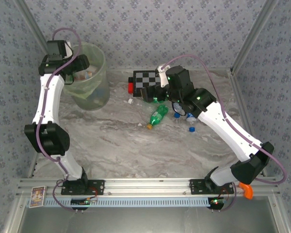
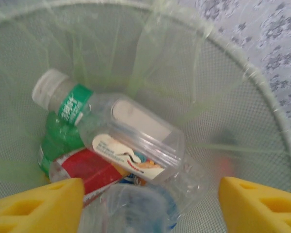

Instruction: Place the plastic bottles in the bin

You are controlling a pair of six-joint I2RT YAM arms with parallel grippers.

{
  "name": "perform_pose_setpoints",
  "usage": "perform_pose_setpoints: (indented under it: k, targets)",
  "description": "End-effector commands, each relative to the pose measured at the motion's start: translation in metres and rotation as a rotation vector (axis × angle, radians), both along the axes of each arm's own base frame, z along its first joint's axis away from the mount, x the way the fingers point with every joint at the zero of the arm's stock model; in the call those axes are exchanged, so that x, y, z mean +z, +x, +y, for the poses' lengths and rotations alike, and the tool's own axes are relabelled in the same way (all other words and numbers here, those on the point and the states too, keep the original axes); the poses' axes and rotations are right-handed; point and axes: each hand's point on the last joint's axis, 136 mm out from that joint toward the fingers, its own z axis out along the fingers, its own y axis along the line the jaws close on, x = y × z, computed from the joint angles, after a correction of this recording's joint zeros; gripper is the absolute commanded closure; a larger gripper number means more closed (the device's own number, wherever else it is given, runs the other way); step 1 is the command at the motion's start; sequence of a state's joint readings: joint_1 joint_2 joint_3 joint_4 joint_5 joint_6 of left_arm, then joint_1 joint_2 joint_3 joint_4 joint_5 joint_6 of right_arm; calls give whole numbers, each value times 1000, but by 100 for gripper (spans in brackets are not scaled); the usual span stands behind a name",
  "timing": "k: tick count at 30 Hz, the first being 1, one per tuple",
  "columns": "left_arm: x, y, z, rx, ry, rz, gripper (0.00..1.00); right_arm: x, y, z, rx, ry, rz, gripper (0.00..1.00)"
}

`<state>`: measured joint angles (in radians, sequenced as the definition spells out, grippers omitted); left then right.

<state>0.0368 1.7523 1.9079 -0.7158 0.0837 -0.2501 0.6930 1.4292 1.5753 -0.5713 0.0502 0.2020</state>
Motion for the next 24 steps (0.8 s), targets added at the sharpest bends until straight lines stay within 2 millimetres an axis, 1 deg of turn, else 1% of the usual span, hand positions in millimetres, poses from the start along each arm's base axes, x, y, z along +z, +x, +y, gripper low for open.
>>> perform_pose_setpoints:
  k: [1,4,6,7,8,9,11,14,18,20,21,24]
  targets:
    - [28,-14,1,18,15,-49,19,0,2,-4,-30,-19,-8,0]
    - [41,-18,0,19,10,-75,17,1,3,-10,-57,-28,-15,0]
    - [44,-21,-1,22,-6,-76,15,-2,3,-12,-72,-30,-4,0]
    - [58,-23,-2,22,-18,-105,13,-3,3,-14,-81,-28,0,0]
    - [62,-25,-4,13,-30,-111,10,-5,4,-15,-92,-27,5,0]
    - [66,-26,-7,5,-43,-119,4,-11,3,-18,-100,-44,29,0]
    - [75,-28,-15,-24,-83,-135,0,-16,3,-24,-123,-50,50,0]
    - [86,-31,-29,-67,-150,-149,0,-26,7,-38,-184,-70,77,0]
    - [101,-36,-55,-131,-197,-169,0,-51,14,-65,-308,-71,167,0]
    - [106,-42,-75,-179,-200,-181,0,-69,16,-77,-363,-71,210,0]
    - [106,-44,-84,-198,-203,-183,0,-76,16,-82,-381,-72,228,1]
    - [102,-51,-118,-266,-213,-178,0,-101,13,-100,-434,-73,308,0]
